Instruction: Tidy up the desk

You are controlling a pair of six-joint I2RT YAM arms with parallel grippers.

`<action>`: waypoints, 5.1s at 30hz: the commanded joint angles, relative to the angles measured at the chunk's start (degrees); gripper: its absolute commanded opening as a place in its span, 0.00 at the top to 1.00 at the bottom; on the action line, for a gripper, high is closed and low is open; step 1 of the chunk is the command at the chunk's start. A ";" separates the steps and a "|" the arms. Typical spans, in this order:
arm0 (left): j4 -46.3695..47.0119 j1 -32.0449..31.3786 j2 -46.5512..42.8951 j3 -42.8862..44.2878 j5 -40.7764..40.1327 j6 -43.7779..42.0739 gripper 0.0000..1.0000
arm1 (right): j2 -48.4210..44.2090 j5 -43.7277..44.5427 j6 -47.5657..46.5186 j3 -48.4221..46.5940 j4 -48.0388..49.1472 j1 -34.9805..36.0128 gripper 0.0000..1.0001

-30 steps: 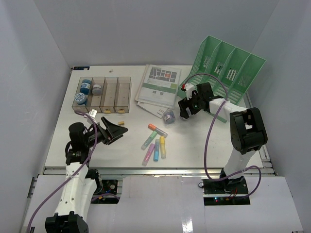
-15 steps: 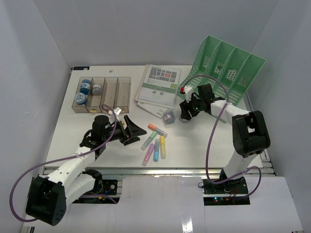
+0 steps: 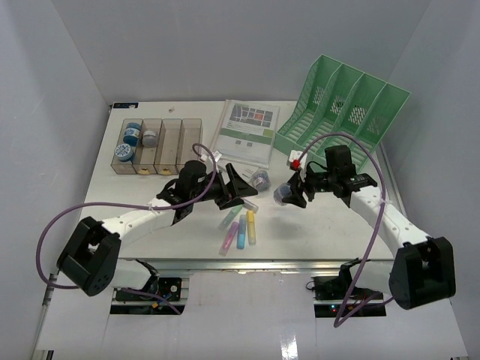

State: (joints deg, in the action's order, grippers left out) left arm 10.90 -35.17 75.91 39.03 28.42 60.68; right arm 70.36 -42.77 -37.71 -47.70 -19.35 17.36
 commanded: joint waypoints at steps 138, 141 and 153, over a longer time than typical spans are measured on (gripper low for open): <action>-39.46 34.38 23.54 47.17 -42.58 -50.65 1.00 | -11.93 -12.85 -3.35 4.68 -2.59 -4.26 0.02; -37.80 34.95 25.40 48.57 -42.78 -52.98 1.00 | -11.48 -11.69 -4.25 4.94 -2.66 -4.26 0.02; -37.44 38.28 35.51 55.84 -43.50 -59.01 1.00 | -9.98 -9.05 -5.58 5.20 -2.76 -4.35 0.02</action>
State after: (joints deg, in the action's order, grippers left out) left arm -27.28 1.78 109.96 92.67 -14.08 4.52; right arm 60.10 -52.41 -42.39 -40.82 -22.13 13.45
